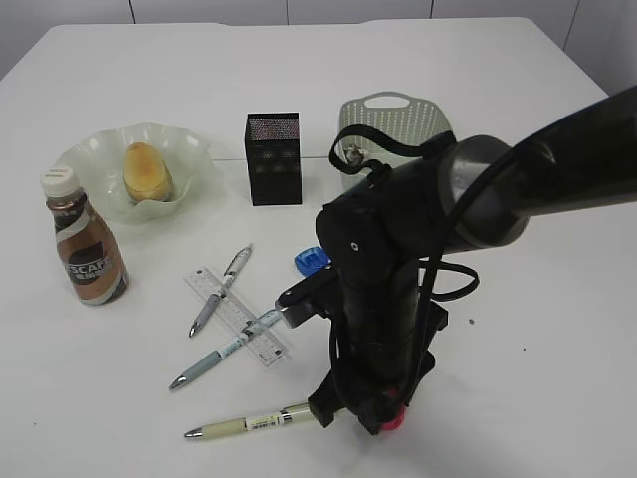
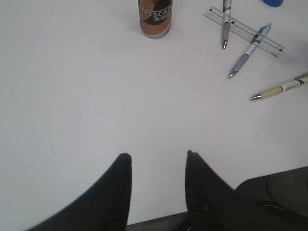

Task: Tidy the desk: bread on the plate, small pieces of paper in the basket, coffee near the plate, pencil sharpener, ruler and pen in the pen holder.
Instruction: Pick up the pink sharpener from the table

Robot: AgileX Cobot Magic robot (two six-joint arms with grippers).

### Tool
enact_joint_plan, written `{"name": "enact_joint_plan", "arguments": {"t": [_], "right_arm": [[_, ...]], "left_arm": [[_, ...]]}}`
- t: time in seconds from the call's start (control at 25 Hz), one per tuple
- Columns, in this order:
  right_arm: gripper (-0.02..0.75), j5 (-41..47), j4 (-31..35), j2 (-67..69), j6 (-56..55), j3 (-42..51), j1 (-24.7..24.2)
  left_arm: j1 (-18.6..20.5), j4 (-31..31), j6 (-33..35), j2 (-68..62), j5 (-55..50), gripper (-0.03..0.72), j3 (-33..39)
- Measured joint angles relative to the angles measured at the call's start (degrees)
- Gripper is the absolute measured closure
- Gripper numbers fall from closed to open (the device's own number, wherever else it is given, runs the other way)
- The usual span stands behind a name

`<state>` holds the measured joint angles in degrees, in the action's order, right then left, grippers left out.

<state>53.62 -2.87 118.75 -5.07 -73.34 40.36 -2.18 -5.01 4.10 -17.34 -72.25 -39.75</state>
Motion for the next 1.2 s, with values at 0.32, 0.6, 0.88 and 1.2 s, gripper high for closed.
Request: {"name": "enact_joint_plan", "arguments": {"t": [0.32, 0.6, 0.88, 1.2], "right_arm": [[0.428, 11.0, -3.2, 0.7, -1.8, -7.1, 0.0], [0.428, 13.4, -2.9, 0.7, -2.6, -11.4, 0.0], [0.428, 5.4, -1.2, -1.4, -2.1, -13.1, 0.0], [0.428, -12.8, -2.5, -5.1, -1.9, -14.3, 0.0]], "left_arm": [[0.0, 0.0, 0.0, 0.0, 0.0, 0.413, 0.0], [0.0, 0.0, 0.0, 0.0, 0.0, 0.418, 0.0], [0.0, 0.0, 0.0, 0.0, 0.0, 0.426, 0.0], [0.0, 0.0, 0.0, 0.0, 0.0, 0.430, 0.0]]}}
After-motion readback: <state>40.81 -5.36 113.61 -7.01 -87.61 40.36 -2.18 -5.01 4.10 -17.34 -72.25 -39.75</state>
